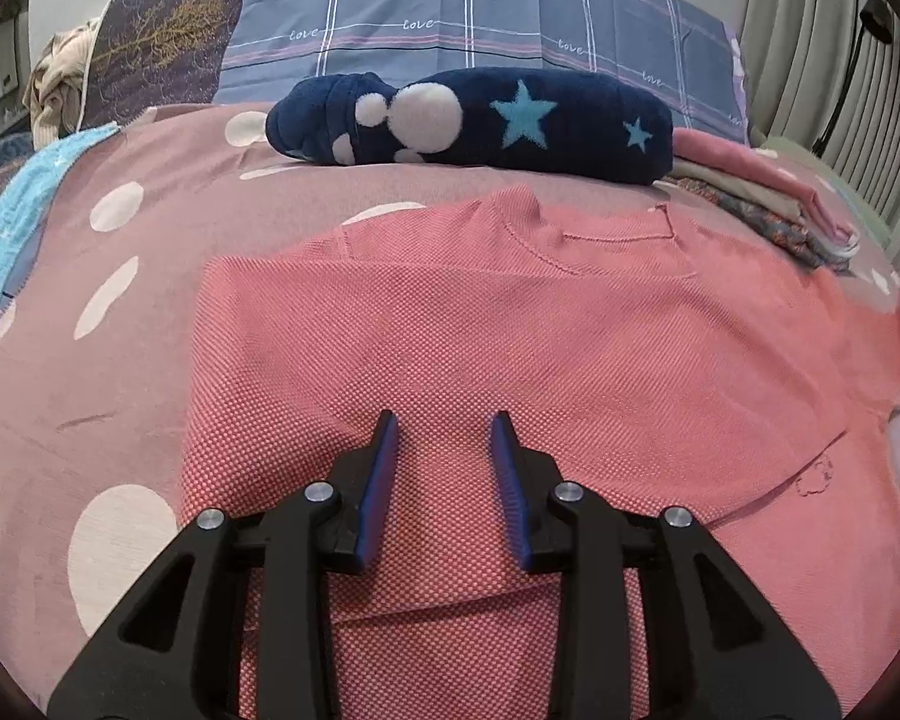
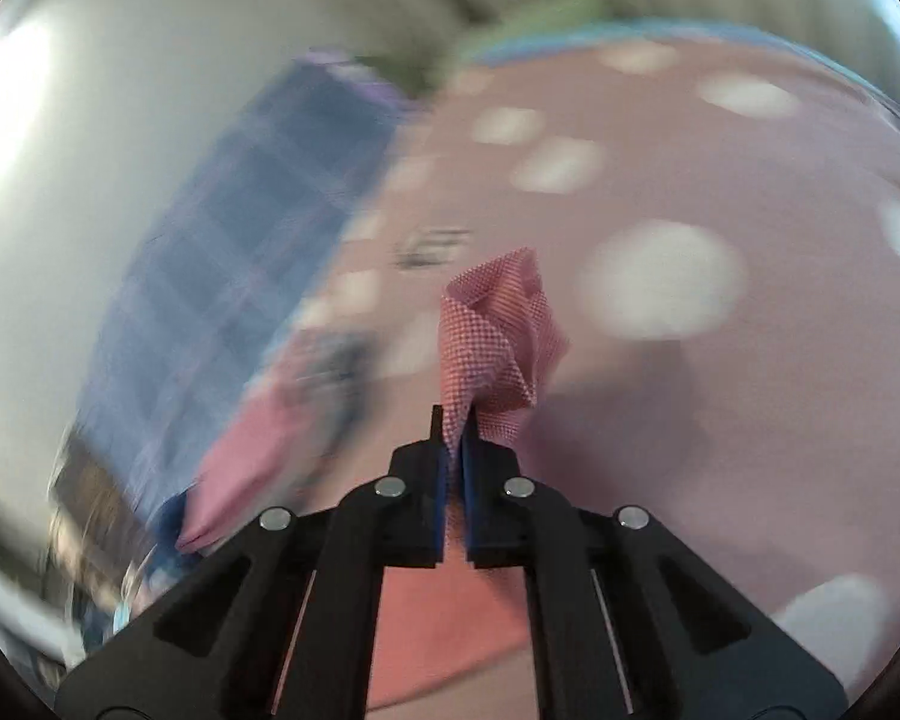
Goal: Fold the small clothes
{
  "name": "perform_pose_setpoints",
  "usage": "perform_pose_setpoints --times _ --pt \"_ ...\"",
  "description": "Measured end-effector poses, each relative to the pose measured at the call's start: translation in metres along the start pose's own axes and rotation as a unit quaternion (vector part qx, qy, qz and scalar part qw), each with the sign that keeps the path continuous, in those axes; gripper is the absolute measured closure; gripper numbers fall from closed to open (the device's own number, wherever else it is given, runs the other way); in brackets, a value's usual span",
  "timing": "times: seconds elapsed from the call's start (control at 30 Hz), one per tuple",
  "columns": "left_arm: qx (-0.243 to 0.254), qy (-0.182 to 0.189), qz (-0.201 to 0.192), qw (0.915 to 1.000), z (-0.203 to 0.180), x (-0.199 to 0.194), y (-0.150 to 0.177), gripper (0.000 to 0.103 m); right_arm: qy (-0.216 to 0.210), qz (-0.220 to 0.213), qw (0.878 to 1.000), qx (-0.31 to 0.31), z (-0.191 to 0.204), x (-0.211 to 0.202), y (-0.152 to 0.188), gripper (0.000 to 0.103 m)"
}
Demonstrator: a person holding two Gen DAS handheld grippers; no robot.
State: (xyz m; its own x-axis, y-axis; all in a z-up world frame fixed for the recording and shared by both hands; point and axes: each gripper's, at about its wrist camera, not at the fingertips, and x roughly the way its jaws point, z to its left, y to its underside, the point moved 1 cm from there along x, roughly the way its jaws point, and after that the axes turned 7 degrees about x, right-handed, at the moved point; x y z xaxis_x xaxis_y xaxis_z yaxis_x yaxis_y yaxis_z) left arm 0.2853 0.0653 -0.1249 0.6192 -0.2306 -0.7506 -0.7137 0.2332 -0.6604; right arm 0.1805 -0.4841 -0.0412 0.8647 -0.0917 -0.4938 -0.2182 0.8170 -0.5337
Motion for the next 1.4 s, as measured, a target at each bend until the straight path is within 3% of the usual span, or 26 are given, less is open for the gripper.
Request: perform_pose_setpoints --times 0.1,0.17,0.27,0.37,0.47,0.57,0.63,0.7,0.77,0.87,1.03,1.07,1.1,1.13,1.23,1.3,1.4 --pt "-0.003 0.017 -0.004 0.9998 0.001 -0.001 0.000 0.059 -0.098 0.061 0.990 -0.075 0.090 0.008 0.051 0.099" --pt "-0.007 0.032 -0.009 0.9994 0.003 -0.002 0.001 0.057 -0.158 0.113 0.973 -0.121 0.147 0.018 0.102 0.098" --pt "-0.028 0.063 -0.019 0.9974 0.011 -0.005 0.002 0.056 -0.211 0.198 0.942 -0.170 0.200 0.038 0.181 0.097" --pt "-0.070 0.131 -0.033 0.9884 0.028 -0.008 0.004 0.056 -0.191 0.249 0.917 -0.246 0.218 0.060 0.255 0.096" --pt "-0.096 0.188 -0.050 0.9763 0.036 -0.012 0.006 0.056 -0.156 0.288 0.901 -0.285 0.204 0.080 0.296 0.094" --pt "-0.090 0.235 -0.062 0.9659 0.029 -0.019 0.005 0.056 -0.143 0.316 0.883 -0.315 0.192 0.083 0.321 0.092" --pt "-0.091 0.275 -0.060 0.9554 0.019 -0.022 0.005 0.056 -0.147 0.306 0.879 -0.336 0.192 0.078 0.328 0.090" --pt "-0.094 0.297 -0.043 0.9493 0.008 -0.018 0.005 0.052 -0.158 0.302 0.873 -0.350 0.194 0.072 0.330 0.082" --pt "-0.087 0.297 -0.037 0.9502 0.002 -0.016 0.005 0.049 -0.175 0.307 0.866 -0.355 0.201 0.063 0.337 0.073" --pt "-0.089 0.292 -0.027 0.9518 -0.001 -0.010 0.004 0.048 -0.197 0.316 0.848 -0.378 0.202 0.050 0.344 0.071" --pt "-0.121 0.287 -0.012 0.9501 0.001 0.004 -0.002 0.049 -0.194 0.318 0.844 -0.385 0.191 0.041 0.344 0.070" --pt "-0.123 0.275 -0.008 0.9537 -0.002 0.007 -0.005 0.057 -0.193 0.321 0.845 -0.381 0.188 0.041 0.343 0.070" --pt "-0.119 0.264 -0.009 0.9571 -0.005 0.010 -0.007 0.089 -0.193 0.323 0.846 -0.378 0.186 0.040 0.342 0.070" --pt "-0.115 0.264 -0.005 0.9577 -0.008 0.012 -0.007 0.100 -0.187 0.322 0.847 -0.379 0.184 0.039 0.340 0.070" --pt "-0.102 0.248 -0.030 0.9628 -0.008 0.000 -0.006 0.099 -0.151 0.296 0.844 -0.421 0.183 0.026 0.334 0.070" --pt "-0.098 0.247 -0.074 0.9612 -0.004 -0.025 -0.013 0.099 -0.145 0.283 0.842 -0.435 0.177 0.017 0.324 0.067" --pt "-0.079 0.216 -0.150 0.9615 0.011 -0.072 -0.022 0.099 -0.125 0.269 0.859 -0.416 0.152 0.011 0.295 0.065"
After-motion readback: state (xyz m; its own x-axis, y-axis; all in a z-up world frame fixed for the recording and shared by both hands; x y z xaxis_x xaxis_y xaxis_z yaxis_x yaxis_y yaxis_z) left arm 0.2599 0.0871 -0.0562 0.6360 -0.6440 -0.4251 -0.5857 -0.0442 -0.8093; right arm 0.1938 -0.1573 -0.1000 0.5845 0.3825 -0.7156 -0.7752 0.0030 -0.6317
